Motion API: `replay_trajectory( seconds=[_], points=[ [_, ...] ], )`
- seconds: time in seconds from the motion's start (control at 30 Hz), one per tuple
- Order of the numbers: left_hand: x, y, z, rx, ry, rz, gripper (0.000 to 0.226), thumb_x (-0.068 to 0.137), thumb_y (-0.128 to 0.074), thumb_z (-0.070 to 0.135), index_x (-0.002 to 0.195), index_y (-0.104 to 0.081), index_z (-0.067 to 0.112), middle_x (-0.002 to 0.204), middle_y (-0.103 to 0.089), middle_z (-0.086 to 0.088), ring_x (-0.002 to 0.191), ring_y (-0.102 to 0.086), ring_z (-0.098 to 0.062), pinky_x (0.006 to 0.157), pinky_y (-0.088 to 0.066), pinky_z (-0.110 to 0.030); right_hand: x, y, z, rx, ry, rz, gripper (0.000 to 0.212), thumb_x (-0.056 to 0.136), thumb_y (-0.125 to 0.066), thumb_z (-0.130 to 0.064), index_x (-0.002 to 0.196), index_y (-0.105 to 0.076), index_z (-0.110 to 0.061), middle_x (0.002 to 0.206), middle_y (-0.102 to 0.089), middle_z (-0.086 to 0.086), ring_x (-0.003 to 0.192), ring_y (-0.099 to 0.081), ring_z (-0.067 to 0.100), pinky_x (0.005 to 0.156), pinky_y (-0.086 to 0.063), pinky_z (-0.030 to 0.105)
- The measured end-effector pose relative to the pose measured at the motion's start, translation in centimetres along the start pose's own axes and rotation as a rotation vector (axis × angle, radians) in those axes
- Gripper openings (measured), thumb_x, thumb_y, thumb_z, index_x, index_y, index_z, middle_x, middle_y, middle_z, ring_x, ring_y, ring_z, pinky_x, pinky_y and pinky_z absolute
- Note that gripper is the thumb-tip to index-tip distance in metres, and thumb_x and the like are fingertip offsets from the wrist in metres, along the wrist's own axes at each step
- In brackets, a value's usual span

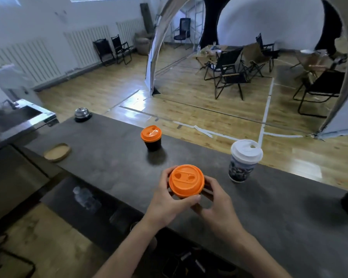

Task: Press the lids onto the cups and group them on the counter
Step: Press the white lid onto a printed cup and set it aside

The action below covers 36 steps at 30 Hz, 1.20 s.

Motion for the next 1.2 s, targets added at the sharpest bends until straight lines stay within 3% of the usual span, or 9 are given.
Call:
replay_trajectory(
  seconds=[0.13, 0.27, 0.33, 0.47, 0.57, 0.77, 0.87, 1.07, 1.2],
  points=[
    [2.0, 4.8, -2.6, 0.082, 0.048, 0.163, 0.104, 0.052, -0.094, 0.053, 0.141, -0.045, 0.032, 0.133, -0.061, 0.011, 0.124, -0.058, -0.004, 0.107, -0.05, -0.031, 4.5, -5.6, 0.0, 0.071, -0.051, -0.106, 0.062, 0.082, -0.082, -0.004, 0.13, -0.053, -0.032, 0.126, -0.063, -0.018, 0.12, -0.06, -0.005, 0.101, -0.047, 0.014],
    [4.4, 9.4, -4.4, 0.208, 0.076, 0.319, 0.091, 0.064, -0.096, 0.035, 0.138, -0.044, 0.026, 0.132, -0.055, 0.009, 0.122, -0.05, -0.004, 0.095, -0.038, -0.008, 9.2, -11.2, -0.2, 0.263, -0.254, -0.193, 0.047, 0.096, -0.064, 0.001, 0.135, -0.056, -0.023, 0.131, -0.065, -0.007, 0.128, -0.059, 0.012, 0.106, -0.05, 0.028],
    [5.9, 11.2, -5.2, 0.254, 0.089, 0.377, 0.095, 0.067, -0.094, 0.031, 0.145, -0.04, 0.02, 0.137, -0.051, 0.003, 0.124, -0.045, -0.007, 0.098, -0.033, -0.015, 10.7, -13.0, -0.6, 0.349, -0.34, -0.217, 0.045, 0.099, -0.06, 0.001, 0.138, -0.055, -0.02, 0.13, -0.064, -0.006, 0.127, -0.059, 0.013, 0.106, -0.052, 0.034],
    [9.2, 13.6, -7.1, 0.262, 0.147, 0.413, 0.099, 0.07, -0.093, 0.033, 0.149, -0.036, 0.016, 0.146, -0.049, -0.005, 0.135, -0.046, -0.021, 0.102, -0.034, -0.025, 11.9, -14.7, -0.4, 0.364, -0.379, -0.216, 0.051, 0.098, -0.05, 0.009, 0.144, -0.05, -0.014, 0.132, -0.06, -0.003, 0.127, -0.057, 0.014, 0.105, -0.052, 0.032],
    [11.2, 14.4, -8.1, 0.264, 0.147, 0.431, 0.102, 0.07, -0.092, 0.038, 0.151, -0.033, 0.016, 0.149, -0.046, -0.007, 0.137, -0.044, -0.025, 0.109, -0.037, -0.033, 11.9, -14.8, 0.5, 0.379, -0.369, -0.184, 0.049, 0.099, -0.049, 0.009, 0.137, -0.053, -0.02, 0.135, -0.061, -0.003, 0.124, -0.059, 0.012, 0.097, -0.054, 0.027],
    [12.4, 14.7, -9.7, 0.208, 0.162, 0.417, 0.112, 0.074, -0.089, 0.039, 0.159, -0.018, 0.02, 0.16, -0.034, -0.008, 0.146, -0.037, -0.028, 0.118, -0.036, -0.044, 11.0, -13.0, 2.1, 0.437, -0.373, -0.088, 0.043, 0.1, -0.049, 0.009, 0.123, -0.06, -0.025, 0.129, -0.067, -0.003, 0.117, -0.066, 0.013, 0.099, -0.055, 0.03],
    [11.3, 14.4, -10.3, 0.13, 0.186, 0.428, 0.12, 0.073, -0.091, 0.031, 0.161, -0.01, 0.02, 0.162, -0.03, -0.01, 0.144, -0.039, -0.027, 0.114, -0.039, -0.04, 10.0, -11.3, 1.8, 0.417, -0.305, -0.063, 0.041, 0.099, -0.051, 0.011, 0.122, -0.063, -0.021, 0.126, -0.069, -0.001, 0.114, -0.068, 0.012, 0.099, -0.055, 0.027],
    [3.7, 9.9, -10.9, 0.113, 0.143, 0.583, 0.088, 0.08, -0.085, 0.026, 0.152, -0.032, 0.023, 0.151, -0.045, -0.004, 0.136, -0.047, -0.024, 0.111, -0.041, -0.041, 5.4, -4.0, 2.6, 0.294, -0.176, -0.008, 0.037, 0.097, -0.054, 0.013, 0.12, -0.068, -0.012, 0.119, -0.074, -0.002, 0.111, -0.07, 0.009, 0.097, -0.053, 0.022],
    [1.8, 5.5, -9.4, 0.176, 0.005, 0.509, 0.068, 0.084, -0.081, 0.021, 0.14, -0.044, 0.024, 0.137, -0.052, -0.004, 0.128, -0.051, -0.018, 0.11, -0.043, -0.043, 1.8, 2.7, 5.5, 0.231, -0.207, 0.141, 0.039, 0.094, -0.053, 0.018, 0.112, -0.072, -0.012, 0.109, -0.077, -0.002, 0.105, -0.072, 0.012, 0.093, -0.054, 0.022]
  ],
)
Point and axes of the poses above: each hand's wrist, its own x-axis towards the middle knuckle, its own y-axis out of the back of the hand, z = x × y, the point moved 3 cm from there along x, towards the middle knuckle
